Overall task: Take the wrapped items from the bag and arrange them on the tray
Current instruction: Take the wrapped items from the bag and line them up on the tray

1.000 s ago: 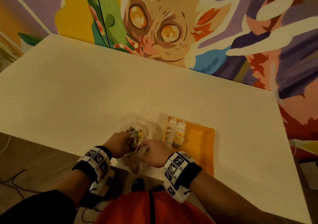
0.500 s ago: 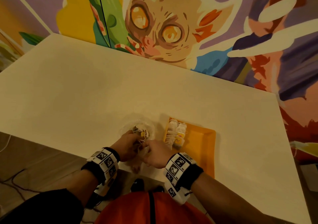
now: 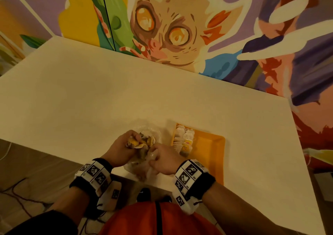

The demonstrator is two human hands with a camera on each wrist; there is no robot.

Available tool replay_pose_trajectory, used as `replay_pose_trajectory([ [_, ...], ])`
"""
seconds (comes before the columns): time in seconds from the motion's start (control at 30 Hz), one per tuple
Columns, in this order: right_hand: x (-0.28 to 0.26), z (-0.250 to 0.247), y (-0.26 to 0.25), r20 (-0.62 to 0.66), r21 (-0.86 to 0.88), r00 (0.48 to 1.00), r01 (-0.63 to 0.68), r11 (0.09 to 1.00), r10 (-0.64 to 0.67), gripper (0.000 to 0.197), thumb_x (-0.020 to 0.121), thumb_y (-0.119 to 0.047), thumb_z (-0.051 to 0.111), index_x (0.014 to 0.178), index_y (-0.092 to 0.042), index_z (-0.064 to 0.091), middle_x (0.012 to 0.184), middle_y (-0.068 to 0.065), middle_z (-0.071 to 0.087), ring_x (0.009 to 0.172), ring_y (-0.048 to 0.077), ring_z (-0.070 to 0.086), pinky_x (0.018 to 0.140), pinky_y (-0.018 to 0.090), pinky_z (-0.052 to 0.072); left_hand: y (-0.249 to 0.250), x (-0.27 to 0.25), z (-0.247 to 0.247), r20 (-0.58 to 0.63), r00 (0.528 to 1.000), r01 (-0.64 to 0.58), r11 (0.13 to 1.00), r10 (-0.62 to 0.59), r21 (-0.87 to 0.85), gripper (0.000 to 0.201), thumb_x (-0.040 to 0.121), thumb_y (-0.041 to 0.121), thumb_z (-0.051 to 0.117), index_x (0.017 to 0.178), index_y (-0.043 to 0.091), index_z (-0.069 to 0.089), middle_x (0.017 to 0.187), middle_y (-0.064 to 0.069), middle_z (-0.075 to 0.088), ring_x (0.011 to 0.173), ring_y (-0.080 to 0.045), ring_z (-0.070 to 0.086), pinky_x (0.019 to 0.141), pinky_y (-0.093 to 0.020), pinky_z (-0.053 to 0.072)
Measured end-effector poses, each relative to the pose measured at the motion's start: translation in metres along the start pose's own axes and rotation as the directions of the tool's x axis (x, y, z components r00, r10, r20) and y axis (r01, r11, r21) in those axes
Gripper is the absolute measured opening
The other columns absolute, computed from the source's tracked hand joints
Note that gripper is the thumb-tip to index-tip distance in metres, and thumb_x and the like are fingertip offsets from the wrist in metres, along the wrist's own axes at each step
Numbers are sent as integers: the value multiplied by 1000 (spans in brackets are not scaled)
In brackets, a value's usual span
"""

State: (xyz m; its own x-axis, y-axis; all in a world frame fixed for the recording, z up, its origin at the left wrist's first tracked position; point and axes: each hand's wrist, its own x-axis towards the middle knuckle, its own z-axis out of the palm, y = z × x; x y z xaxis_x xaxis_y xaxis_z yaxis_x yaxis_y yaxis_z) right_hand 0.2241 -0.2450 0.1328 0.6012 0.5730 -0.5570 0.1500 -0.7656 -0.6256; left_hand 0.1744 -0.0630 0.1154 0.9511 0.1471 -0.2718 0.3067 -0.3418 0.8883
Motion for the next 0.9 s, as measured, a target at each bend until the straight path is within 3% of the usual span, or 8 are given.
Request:
replay_pose_trajectory([
  [0.07, 1, -4, -3, -11, 67, 999, -37, 997, 38, 36, 92, -24, 58, 124, -17, 45, 95, 14, 71, 81, 25, 72, 75, 40, 59, 2, -2, 2, -16, 1000, -5, 997, 4, -77, 26, 81, -15, 64, 98, -2, 50, 79, -1, 58, 57, 5, 55, 53, -9, 41],
  [0.13, 2, -8, -6, -71, 91, 996, -53, 994, 59, 33, 92, -27, 58, 122, -18, 46, 93, 12, 71, 79, 26, 71, 70, 37, 58, 2, -4, 4, -13, 1000, 11, 990, -13, -142, 33, 80, -18, 63, 104, -5, 44, 79, -5, 58, 55, 4, 55, 51, -11, 42],
  [0.27, 3, -9, -8, -180, 98, 984, 5, 995, 13, 35, 91, -34, 63, 121, -21, 51, 97, 7, 68, 81, 21, 66, 63, 28, 50, 0, -3, 4, -17, 999, 38, 981, -42, -192, 50, 79, -10, 70, 118, 10, 45, 90, -5, 69, 68, -1, 65, 62, -13, 50],
  [0.4, 2, -4, -12, -270, 196, 953, 195, 961, -138, 34, 84, -30, 73, 116, -26, 61, 99, -1, 66, 84, 15, 65, 77, 30, 55, 1, -1, 4, -34, 999, 8, 970, -17, -244, 41, 74, 6, 79, 111, 9, 63, 101, -9, 71, 88, -15, 68, 76, -25, 54],
  [0.5, 10, 5, -10, -307, 297, 936, 264, 918, -170, 26, 80, -22, 77, 105, -28, 70, 100, -1, 68, 86, 17, 68, 80, 41, 58, 5, -1, 6, -42, 999, 16, 964, -28, -264, 36, 75, -4, 77, 107, 6, 64, 99, -14, 70, 86, -18, 68, 73, -23, 55],
  [0.6, 13, 7, -9, -345, 371, 929, 268, 889, -136, 17, 83, -13, 74, 99, -17, 74, 89, 3, 69, 77, 20, 70, 75, 40, 60, 3, -1, 8, -47, 997, 40, 948, -58, -315, 42, 69, 1, 81, 106, 5, 64, 101, -17, 70, 90, -25, 67, 81, -35, 54],
  [0.7, 13, 3, -9, -370, 461, 924, 278, 843, -102, 11, 88, -2, 66, 97, -4, 72, 75, 8, 68, 65, 22, 68, 66, 33, 61, -1, -4, 11, -21, 992, 99, 890, -121, -445, 38, 77, -6, 74, 111, 0, 61, 105, -25, 67, 91, -31, 65, 82, -43, 53],
  [0.9, 11, -5, -2, -445, 489, 895, 265, 831, -23, 7, 91, -7, 64, 91, -14, 63, 89, 3, 65, 65, 23, 71, 64, 38, 61, -7, -4, 12, -27, 960, 202, 756, -279, -623, 27, 83, -11, 64, 107, 1, 62, 99, -19, 68, 91, -32, 65, 73, -35, 57],
])
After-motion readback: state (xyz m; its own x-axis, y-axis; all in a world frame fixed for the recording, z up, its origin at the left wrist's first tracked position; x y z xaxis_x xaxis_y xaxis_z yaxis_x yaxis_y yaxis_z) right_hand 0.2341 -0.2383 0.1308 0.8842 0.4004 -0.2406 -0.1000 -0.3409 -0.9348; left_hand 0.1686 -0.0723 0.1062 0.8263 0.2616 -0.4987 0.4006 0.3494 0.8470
